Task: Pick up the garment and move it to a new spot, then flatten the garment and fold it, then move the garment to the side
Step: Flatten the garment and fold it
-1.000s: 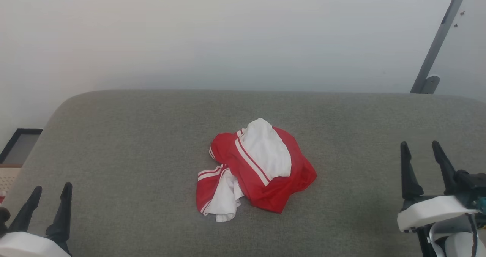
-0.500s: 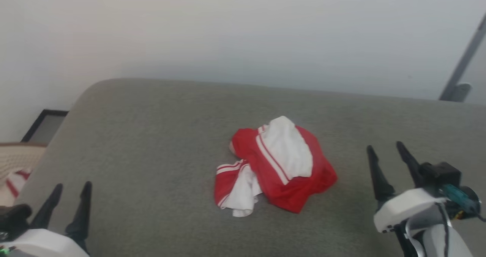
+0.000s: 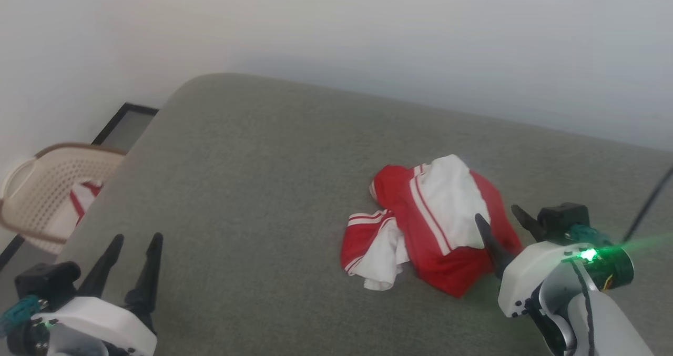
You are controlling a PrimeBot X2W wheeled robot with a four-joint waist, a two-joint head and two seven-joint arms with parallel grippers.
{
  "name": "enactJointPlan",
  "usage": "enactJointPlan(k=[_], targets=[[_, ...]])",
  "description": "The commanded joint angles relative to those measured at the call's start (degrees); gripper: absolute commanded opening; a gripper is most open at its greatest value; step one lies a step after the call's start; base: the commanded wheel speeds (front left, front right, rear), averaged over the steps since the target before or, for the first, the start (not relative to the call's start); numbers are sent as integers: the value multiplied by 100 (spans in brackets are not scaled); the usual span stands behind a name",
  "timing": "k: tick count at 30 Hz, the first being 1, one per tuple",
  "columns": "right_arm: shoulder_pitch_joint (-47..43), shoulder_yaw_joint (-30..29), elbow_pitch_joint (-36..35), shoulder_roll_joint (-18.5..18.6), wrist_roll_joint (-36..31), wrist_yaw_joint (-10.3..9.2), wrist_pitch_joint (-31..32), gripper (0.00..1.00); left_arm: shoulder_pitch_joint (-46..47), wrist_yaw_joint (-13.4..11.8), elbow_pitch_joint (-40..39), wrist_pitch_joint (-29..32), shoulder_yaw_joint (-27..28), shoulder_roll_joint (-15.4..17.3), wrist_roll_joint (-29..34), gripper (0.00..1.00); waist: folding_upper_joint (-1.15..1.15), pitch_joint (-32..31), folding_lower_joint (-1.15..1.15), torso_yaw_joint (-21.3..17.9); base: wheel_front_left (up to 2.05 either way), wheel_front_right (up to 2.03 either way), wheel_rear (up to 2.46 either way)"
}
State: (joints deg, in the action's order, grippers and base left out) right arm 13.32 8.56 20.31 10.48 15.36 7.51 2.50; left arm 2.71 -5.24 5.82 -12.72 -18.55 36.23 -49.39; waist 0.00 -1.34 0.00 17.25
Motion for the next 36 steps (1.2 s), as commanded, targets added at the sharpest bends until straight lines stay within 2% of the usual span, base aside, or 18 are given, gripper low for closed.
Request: enactJointPlan(k=[1,14,15,16,17,26,36], targets=[[69,21,76,9,28,-3,135,100,104,40,35,-36,-29,-48,21,100,0,133,0,149,0,0,0],[513,175,675,91,-202,-5,1024,100,498,196,328,-110,-211,-365,110,100,0,533,0,493,0,0,0],[537,177,703,88,-206,-5,1048,49,510,209,347,-106,-210,-381,97,100,0,547,0,501,0,0,0],[558,180,720,87,-225,-5,1069,31,525,216,370,-110,-207,-391,90,100,0,559,0,506,0,0,0],[576,194,736,87,-244,-5,1094,0,546,229,388,-110,-204,-402,86,100,0,571,0,509,0,0,0],[689,257,583,151,-236,-5,1273,0,547,287,503,-161,-144,-414,58,100,0,578,0,432,0,0,0],[535,-89,-316,446,-182,-6,1616,0,468,253,493,-174,-59,-324,24,100,0,506,0,154,0,0,0]])
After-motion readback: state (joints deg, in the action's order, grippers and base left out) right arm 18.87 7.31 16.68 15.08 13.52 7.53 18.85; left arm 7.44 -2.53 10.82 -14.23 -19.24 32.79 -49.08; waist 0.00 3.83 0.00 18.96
